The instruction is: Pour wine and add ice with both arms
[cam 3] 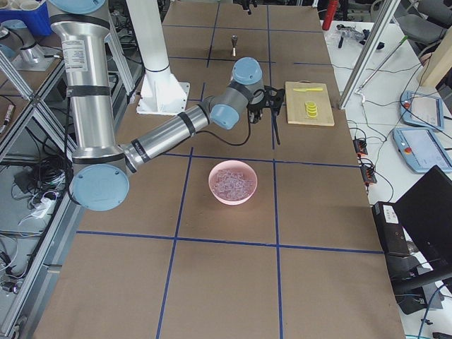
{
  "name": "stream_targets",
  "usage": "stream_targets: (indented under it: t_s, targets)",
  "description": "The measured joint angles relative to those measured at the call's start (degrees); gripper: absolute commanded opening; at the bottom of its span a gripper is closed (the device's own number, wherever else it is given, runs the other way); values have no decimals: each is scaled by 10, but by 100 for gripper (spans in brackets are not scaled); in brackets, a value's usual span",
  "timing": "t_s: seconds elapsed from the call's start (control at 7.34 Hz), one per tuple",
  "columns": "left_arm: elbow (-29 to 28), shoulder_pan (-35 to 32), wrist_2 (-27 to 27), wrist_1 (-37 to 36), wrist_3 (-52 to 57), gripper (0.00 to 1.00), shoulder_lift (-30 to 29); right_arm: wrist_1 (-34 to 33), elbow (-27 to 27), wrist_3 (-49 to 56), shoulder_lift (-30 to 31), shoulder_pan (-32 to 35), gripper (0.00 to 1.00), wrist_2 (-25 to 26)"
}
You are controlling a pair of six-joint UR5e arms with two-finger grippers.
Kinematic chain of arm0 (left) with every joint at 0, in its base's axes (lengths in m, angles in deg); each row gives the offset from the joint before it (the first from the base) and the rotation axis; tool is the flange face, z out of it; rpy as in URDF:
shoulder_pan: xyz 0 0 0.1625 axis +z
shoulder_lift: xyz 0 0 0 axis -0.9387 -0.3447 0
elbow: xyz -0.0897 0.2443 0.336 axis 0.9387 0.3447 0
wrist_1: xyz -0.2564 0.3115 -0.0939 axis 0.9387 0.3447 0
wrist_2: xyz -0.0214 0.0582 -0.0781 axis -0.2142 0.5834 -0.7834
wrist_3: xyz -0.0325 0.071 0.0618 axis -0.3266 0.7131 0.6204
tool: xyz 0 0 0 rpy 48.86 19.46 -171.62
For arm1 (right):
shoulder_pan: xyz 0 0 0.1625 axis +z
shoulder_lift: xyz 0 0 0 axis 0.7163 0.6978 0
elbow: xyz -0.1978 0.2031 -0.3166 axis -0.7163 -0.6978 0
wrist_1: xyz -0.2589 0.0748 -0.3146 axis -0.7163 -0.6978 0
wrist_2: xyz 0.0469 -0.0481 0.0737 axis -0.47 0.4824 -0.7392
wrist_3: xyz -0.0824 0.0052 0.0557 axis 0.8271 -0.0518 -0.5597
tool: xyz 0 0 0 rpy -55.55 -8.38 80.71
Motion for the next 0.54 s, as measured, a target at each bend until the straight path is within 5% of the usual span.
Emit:
stream_targets:
  t_s: [0.27, 0.54]
  targets:
    - [0, 0, 0, 2, -9, 100, -1, -1, 1, -144, -90, -75, 0, 34]
    - [0, 1, 1, 2, -11, 100, -2, -11, 1, -246, -162, -181, 0, 131]
